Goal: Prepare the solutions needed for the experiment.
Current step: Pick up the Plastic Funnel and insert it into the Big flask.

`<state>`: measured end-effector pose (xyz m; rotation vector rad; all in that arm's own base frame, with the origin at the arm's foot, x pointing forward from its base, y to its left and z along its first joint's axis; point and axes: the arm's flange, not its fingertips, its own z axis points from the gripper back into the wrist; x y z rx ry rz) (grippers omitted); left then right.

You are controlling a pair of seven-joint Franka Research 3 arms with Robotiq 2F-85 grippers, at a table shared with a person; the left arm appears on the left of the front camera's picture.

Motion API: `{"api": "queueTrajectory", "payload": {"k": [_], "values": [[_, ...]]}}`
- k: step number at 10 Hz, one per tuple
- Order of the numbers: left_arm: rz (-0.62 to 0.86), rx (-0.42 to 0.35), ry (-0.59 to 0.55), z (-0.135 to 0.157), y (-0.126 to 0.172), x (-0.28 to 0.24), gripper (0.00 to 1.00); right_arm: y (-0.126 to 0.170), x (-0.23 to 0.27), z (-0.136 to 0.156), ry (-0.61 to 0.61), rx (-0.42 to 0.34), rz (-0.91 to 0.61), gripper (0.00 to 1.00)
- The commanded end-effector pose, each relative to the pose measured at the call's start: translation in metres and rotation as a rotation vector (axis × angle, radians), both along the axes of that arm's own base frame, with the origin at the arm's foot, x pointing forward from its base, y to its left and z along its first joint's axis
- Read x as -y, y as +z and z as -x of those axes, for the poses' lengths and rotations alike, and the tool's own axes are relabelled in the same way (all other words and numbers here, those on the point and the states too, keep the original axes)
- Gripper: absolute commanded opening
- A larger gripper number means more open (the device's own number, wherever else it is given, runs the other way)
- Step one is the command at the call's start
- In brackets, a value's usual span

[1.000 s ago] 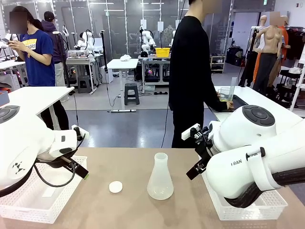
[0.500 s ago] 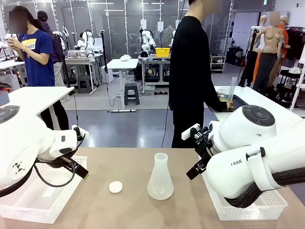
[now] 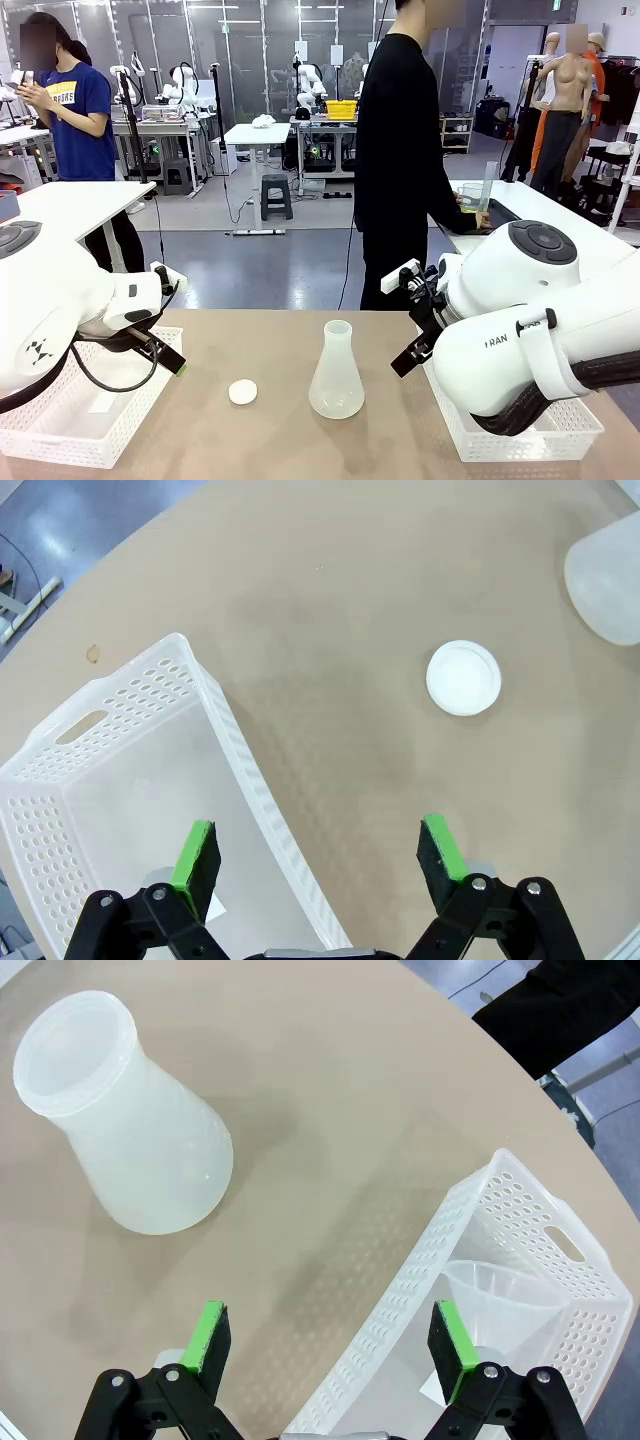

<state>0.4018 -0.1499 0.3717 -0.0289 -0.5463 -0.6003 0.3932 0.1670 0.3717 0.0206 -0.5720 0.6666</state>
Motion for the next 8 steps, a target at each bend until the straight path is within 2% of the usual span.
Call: {"api": "queueTrajectory", "payload": {"k": [1, 5, 6, 7, 8], "values": [[0.0, 0.0, 0.001, 0.0, 0.0, 0.0, 1.0, 0.0, 0.0, 0.0, -0.001, 0.0, -0.001, 1.0], [0.0, 0.0, 0.0, 0.0, 0.0, 0.0, 1.0, 0.0, 0.0, 0.0, -0.001, 0.0, -0.001, 1.0], [0.009, -0.034, -0.031, 0.006, 0.003, -0.003, 1.0, 0.0, 0.0, 0.0, 0.0, 0.0, 0.0, 1.0], [0.083, -0.089, -0.071, 0.009, 0.014, -0.011, 1.0, 0.013, 0.01, 0.0, 0.012, -0.027, -0.113, 1.0], [0.15, -0.099, -0.078, 0.007, 0.025, -0.022, 1.0, 0.026, 0.022, -0.001, -0.007, -0.044, -0.221, 1.0]]}}
